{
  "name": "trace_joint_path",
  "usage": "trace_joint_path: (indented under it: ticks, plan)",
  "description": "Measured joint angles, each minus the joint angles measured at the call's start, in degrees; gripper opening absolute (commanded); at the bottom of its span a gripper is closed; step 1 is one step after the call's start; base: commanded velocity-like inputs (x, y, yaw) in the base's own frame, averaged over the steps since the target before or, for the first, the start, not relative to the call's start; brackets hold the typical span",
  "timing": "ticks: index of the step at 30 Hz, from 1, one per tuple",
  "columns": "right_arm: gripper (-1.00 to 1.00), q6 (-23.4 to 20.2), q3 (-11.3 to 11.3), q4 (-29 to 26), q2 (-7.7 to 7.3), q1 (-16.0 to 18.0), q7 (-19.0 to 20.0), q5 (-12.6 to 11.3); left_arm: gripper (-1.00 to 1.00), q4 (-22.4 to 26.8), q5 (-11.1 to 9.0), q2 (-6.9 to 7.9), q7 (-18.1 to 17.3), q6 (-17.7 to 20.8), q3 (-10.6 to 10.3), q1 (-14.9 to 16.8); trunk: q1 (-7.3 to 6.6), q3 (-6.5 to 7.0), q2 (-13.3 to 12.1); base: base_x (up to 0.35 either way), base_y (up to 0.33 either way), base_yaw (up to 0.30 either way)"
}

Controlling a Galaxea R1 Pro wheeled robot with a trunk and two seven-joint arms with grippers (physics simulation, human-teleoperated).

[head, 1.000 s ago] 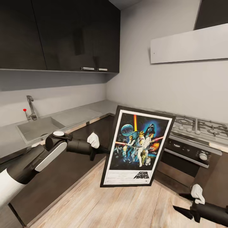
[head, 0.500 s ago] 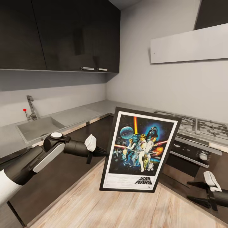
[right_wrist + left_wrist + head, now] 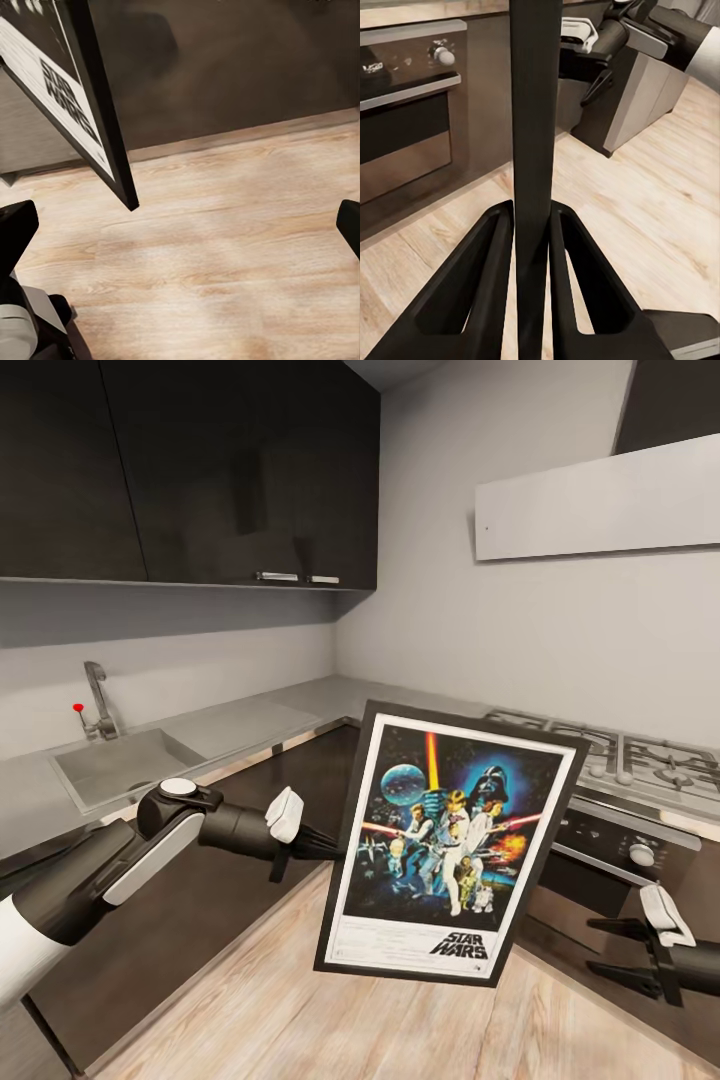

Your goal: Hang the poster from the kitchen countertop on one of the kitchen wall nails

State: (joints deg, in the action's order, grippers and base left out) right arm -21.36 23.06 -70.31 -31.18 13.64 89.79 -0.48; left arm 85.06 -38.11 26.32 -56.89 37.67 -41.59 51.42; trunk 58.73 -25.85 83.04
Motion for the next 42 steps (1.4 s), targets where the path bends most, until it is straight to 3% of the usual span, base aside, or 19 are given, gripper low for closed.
trace_joint_path:
  ticks: [10,14,17,18,21,23,35,42]
  plan:
    - [1.0,0.0,-1.0,-0.1,0.28,0.0,0.0,0.0,-1.0,0.1,0.0,-0.03,0.0,0.0,-0.1,0.0,0.0,0.0,0.0,0.0,0.0,0.0]
    - [1.0,0.0,-3.2,-2.6,0.54,0.0,0.0,-0.3,-1.0,0.1,0.0,-0.08,0.0,0.0,-0.1,0.0,0.0,0.0,0.0,0.0,0.0,0.0]
    - [1.0,0.0,-4.5,-3.7,0.59,0.0,0.0,-2.4,-1.0,0.2,0.0,-0.08,0.0,0.0,-0.1,0.0,0.0,0.0,0.0,0.0,0.0,0.0]
    - [1.0,0.0,-5.9,-3.9,0.6,0.0,0.0,-3.1,-1.0,0.2,0.0,-0.09,0.0,0.0,-0.1,0.0,0.0,0.0,0.0,0.0,0.0,0.0]
    - [1.0,0.0,-8.5,-4.2,0.61,0.3,0.0,-4.3,-1.0,0.3,0.0,-0.09,0.0,0.0,-0.2,0.0,0.0,0.0,0.0,0.0,0.0,0.0]
    - [1.0,0.0,-9.0,-4.3,0.61,0.4,0.0,-4.6,-1.0,0.3,0.0,-0.09,0.0,0.0,-0.2,0.0,0.0,0.0,0.0,0.0,0.0,0.0]
    - [1.0,0.0,-9.7,-4.3,0.76,0.9,-0.1,-4.8,-1.0,0.4,0.0,-0.09,-0.1,0.0,-0.7,0.0,0.0,0.0,0.0,0.0,0.0,0.0]
    - [1.0,0.0,-9.7,-4.3,2.09,1.5,-0.1,-4.9,-1.0,0.4,-0.1,-0.12,-0.2,0.0,-0.8,0.0,0.0,0.0,0.0,0.0,0.0,0.0]
